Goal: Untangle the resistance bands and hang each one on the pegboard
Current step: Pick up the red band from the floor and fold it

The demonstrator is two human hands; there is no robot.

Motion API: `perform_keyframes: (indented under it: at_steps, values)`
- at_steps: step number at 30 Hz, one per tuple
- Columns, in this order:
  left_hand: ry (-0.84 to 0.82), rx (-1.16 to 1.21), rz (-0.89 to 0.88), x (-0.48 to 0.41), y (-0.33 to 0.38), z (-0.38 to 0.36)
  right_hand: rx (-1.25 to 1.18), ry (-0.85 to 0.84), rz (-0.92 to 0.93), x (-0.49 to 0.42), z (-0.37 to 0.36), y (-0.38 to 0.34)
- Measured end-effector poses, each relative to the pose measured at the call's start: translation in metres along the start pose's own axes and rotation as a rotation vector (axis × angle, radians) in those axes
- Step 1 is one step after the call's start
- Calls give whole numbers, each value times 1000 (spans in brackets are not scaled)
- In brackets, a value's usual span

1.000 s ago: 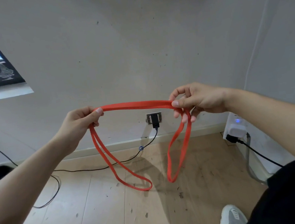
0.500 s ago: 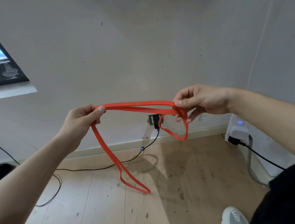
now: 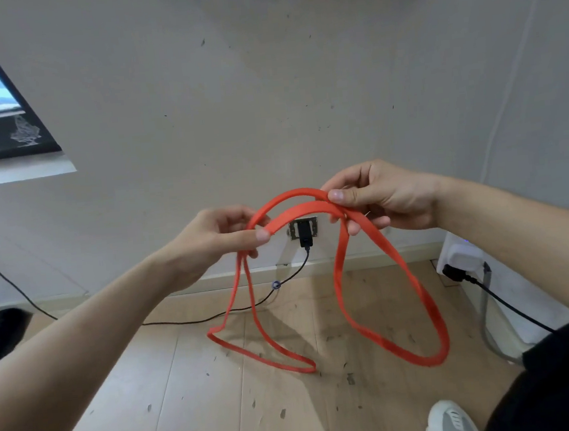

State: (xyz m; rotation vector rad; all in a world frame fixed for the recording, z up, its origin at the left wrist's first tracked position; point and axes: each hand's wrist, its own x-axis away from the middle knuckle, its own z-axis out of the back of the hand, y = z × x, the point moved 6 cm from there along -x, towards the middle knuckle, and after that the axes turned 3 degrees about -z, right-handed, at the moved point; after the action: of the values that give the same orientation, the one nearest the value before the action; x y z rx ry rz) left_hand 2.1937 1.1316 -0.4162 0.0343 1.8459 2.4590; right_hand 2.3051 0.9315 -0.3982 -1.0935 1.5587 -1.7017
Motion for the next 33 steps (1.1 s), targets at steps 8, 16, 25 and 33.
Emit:
perform_keyframes:
  at_steps: [8, 16, 25, 33]
  values:
    - [-135, 100, -4, -5, 14, -35, 73, 35, -8, 5, -4, -1]
    - [15, 11, -53, -8, 17, -57, 108, 13, -13, 6, -10, -1]
    - [187, -160, -173, -13, 27, -58, 157, -42, -43, 7, -7, 2]
    - [241, -50, -182, -12, 40, -29, 376, -242, -204, 11, -6, 17]
